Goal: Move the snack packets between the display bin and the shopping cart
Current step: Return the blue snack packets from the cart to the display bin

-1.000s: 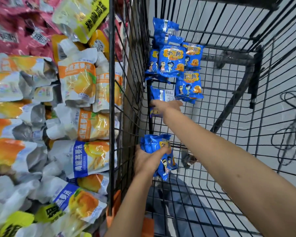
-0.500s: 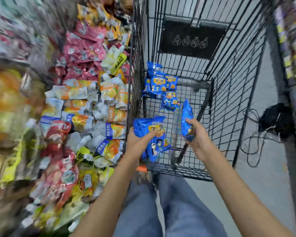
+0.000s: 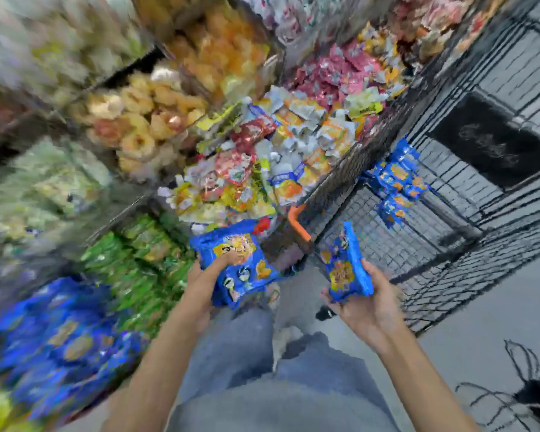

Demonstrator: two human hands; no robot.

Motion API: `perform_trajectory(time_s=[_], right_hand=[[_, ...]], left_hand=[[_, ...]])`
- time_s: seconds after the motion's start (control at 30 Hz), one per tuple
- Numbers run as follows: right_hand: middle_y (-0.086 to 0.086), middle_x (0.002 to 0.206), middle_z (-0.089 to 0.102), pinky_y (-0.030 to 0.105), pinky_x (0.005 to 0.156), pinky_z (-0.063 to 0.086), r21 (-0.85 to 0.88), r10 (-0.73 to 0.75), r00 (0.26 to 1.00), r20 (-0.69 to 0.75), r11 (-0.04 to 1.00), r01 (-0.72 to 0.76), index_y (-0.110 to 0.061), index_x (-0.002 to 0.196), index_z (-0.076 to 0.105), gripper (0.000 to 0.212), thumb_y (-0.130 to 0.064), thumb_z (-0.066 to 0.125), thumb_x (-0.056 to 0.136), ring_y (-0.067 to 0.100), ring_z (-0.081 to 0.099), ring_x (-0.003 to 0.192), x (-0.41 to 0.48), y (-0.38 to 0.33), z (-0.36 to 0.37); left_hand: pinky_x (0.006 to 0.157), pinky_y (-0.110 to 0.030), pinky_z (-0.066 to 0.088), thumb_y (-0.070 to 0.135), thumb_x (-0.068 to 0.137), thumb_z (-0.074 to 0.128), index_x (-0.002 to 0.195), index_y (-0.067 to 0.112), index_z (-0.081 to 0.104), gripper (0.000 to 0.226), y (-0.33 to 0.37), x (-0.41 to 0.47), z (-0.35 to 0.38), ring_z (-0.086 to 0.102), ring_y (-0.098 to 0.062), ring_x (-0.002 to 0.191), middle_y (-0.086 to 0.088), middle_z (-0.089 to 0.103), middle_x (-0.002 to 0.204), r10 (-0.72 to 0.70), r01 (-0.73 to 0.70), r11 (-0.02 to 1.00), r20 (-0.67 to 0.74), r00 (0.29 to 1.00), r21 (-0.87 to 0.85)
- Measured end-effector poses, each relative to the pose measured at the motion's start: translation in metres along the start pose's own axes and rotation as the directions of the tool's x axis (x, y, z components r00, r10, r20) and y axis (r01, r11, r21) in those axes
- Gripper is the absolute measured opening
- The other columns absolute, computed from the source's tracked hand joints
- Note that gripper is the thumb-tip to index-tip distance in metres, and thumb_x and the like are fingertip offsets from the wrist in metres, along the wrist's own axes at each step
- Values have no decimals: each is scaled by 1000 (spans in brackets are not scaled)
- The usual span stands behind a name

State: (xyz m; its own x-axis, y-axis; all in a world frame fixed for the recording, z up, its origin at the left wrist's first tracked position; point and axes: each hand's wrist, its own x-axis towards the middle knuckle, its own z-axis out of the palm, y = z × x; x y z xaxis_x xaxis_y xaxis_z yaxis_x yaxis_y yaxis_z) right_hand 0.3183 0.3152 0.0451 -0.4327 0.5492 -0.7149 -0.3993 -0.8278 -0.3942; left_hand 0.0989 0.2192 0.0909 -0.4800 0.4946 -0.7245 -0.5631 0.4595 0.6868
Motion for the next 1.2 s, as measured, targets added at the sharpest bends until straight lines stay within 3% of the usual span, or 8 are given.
perform_trajectory(time_s=[0.13, 0.3, 0.57, 0.67, 0.83, 1.0, 1.1, 1.2], right_hand=[[7, 93, 72, 39, 69, 54, -182, 201, 968, 151, 968, -173, -19, 81, 77, 31, -39, 56, 70, 25, 66, 69, -5, 27, 21], [15, 98, 70, 41, 69, 55, -455, 464, 844, 269, 834, -313, -11, 91, 75, 69, -42, 88, 31, 34, 63, 67, -6, 80, 79], [15, 100, 69, 39, 68, 55, -714, 746, 599, 291, 586, -383, -13, 96, 74, 73, -40, 91, 31, 37, 67, 79, -14, 201, 157], [13, 88, 69, 31, 63, 54, -771, 733, 645, 216, 534, -348, -8, 92, 68, 64, -27, 89, 35, 30, 67, 73, -15, 253, 183], [1, 66, 63, 24, 51, 39, -913, 537, 828, 162, 401, -82, -9, 94, 51, 16, 3, 43, 87, 13, 54, 46, -2, 338, 218], [8, 71, 58, 30, 60, 38, -870, 206, 892, 402, -218, 442, -4, 88, 62, 17, -18, 70, 81, 20, 53, 64, 34, 396, 223], [13, 85, 67, 33, 64, 40, -592, 313, 814, 490, -566, 574, -13, 98, 66, 25, -28, 71, 79, 31, 61, 83, 56, 416, 224], [14, 105, 68, 38, 77, 49, -416, 386, 789, 478, -692, 591, -15, 112, 64, 33, -24, 70, 81, 34, 62, 98, 76, 432, 221]], left_hand=[[76, -36, 52, 16, 73, 70, 126, 5, 53, 58, -40, -55, -68, 64, -25, 82, -17, 66, 110, -21, -27, 972, -200, 980, -235], [69, -33, 56, 16, 65, 71, 127, 5, 53, 65, -84, -110, -132, 64, -24, 78, -18, 63, 114, -19, -172, 866, -375, 927, -470], [58, -30, 59, 14, 84, 57, 129, 6, 52, 46, -133, -137, -229, 71, -16, 66, -13, 67, 103, -70, -316, 708, -509, 858, -632], [59, -33, 60, 21, 68, 64, 121, 8, 57, 56, -141, -140, -270, 72, -21, 70, -10, 73, 94, -84, -322, 694, -516, 853, -644], [56, -31, 58, 23, 63, 66, 115, 10, 59, 54, -146, -135, -334, 72, -22, 70, -13, 72, 96, -127, -281, 688, -493, 861, -669], [62, -34, 59, 21, 72, 65, 117, 11, 58, 46, -151, -123, -380, 71, -25, 77, -16, 69, 106, -144, -214, 730, -453, 880, -649], [69, -37, 59, 19, 78, 65, 123, 9, 56, 46, -157, -113, -398, 70, -28, 84, -16, 69, 110, -176, -173, 745, -440, 880, -644], [73, -39, 59, 26, 67, 69, 123, 9, 56, 60, -164, -105, -409, 70, -28, 86, -14, 71, 107, -208, -137, 758, -435, 876, -637]])
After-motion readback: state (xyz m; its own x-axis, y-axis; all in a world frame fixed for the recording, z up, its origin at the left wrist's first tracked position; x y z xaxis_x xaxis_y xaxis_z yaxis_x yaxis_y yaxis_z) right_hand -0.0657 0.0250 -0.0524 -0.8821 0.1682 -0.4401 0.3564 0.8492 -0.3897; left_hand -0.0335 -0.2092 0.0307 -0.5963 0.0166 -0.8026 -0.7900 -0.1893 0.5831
